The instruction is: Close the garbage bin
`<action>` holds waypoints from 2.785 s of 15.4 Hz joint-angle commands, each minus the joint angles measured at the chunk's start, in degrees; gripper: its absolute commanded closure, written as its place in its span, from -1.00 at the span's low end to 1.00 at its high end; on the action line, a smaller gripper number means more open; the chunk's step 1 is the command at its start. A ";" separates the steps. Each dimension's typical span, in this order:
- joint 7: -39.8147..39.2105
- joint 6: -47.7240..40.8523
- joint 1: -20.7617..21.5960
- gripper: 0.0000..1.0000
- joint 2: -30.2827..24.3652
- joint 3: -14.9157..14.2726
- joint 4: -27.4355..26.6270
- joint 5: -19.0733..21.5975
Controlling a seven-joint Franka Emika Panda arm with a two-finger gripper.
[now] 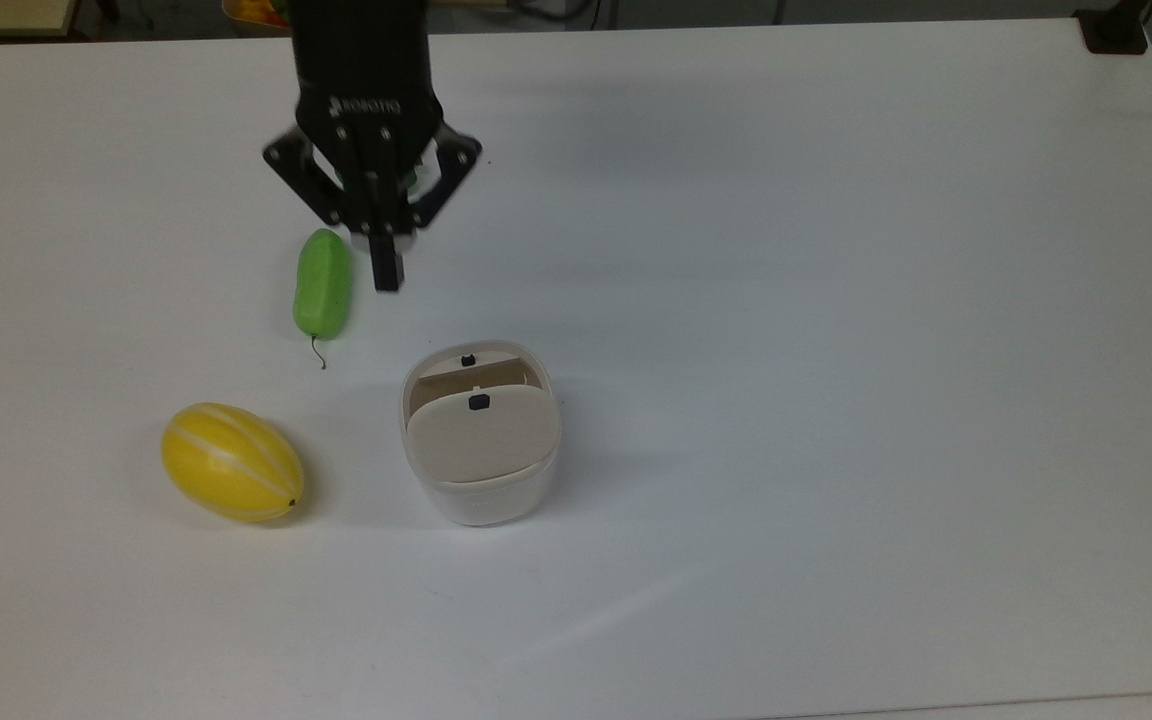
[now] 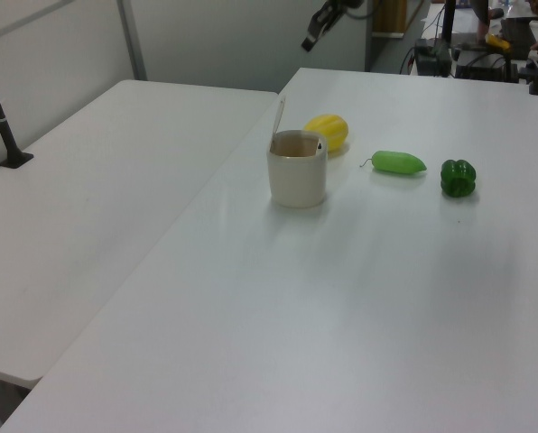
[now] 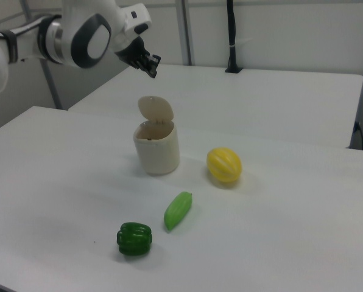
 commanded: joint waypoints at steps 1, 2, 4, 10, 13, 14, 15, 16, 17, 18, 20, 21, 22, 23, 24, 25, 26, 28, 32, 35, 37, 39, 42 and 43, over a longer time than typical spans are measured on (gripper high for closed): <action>0.51 10.07 2.21 1.00 4.89 -0.22 0.23 -0.24; 0.34 13.75 2.39 1.00 6.56 -0.22 0.23 -0.06; 0.42 17.91 2.57 1.00 8.59 -0.22 0.94 -0.06; 0.42 16.52 2.66 1.00 10.09 -0.13 0.50 0.73; 0.16 8.45 2.57 1.00 10.09 -0.04 0.50 0.82; -0.19 6.51 2.48 1.00 10.01 0.13 0.50 0.82; -0.28 4.84 2.48 1.00 10.00 0.22 0.58 0.91; -0.28 3.35 2.39 1.00 10.00 0.31 0.59 0.91; -0.19 2.29 2.39 1.00 10.00 0.31 0.50 1.17; -0.28 1.06 2.22 1.00 10.00 0.31 0.41 1.61; -0.46 -3.15 2.04 1.00 10.00 0.31 0.23 2.05; -1.24 -5.00 2.04 1.00 10.09 0.31 -0.38 2.05; -1.94 -5.72 2.04 1.00 10.09 0.31 -0.90 2.14; -2.04 -5.81 2.04 1.00 10.18 0.31 -1.26 2.22; -2.13 -5.72 2.13 1.00 10.27 0.31 -2.04 2.14; -2.13 -5.72 2.04 1.00 10.44 0.31 -2.31 2.14; -2.13 -5.72 2.04 1.00 11.40 0.31 -2.31 2.14; -2.13 -5.64 1.95 1.00 12.46 0.31 -2.23 2.14; -1.87 -5.63 1.95 1.00 13.08 0.31 -1.97 2.22; 0.15 -5.81 1.78 1.00 10.37 0.22 -1.61 3.10; 0.42 -7.64 1.43 0.97 7.65 0.22 -1.79 3.10; 0.42 -14.21 1.43 0.81 5.10 -0.30 -1.70 3.10; 0.60 -25.90 1.16 0.30 0.62 -0.39 -1.79 2.67; 0.95 -30.37 1.16 0.12 -0.70 -0.39 -1.70 2.14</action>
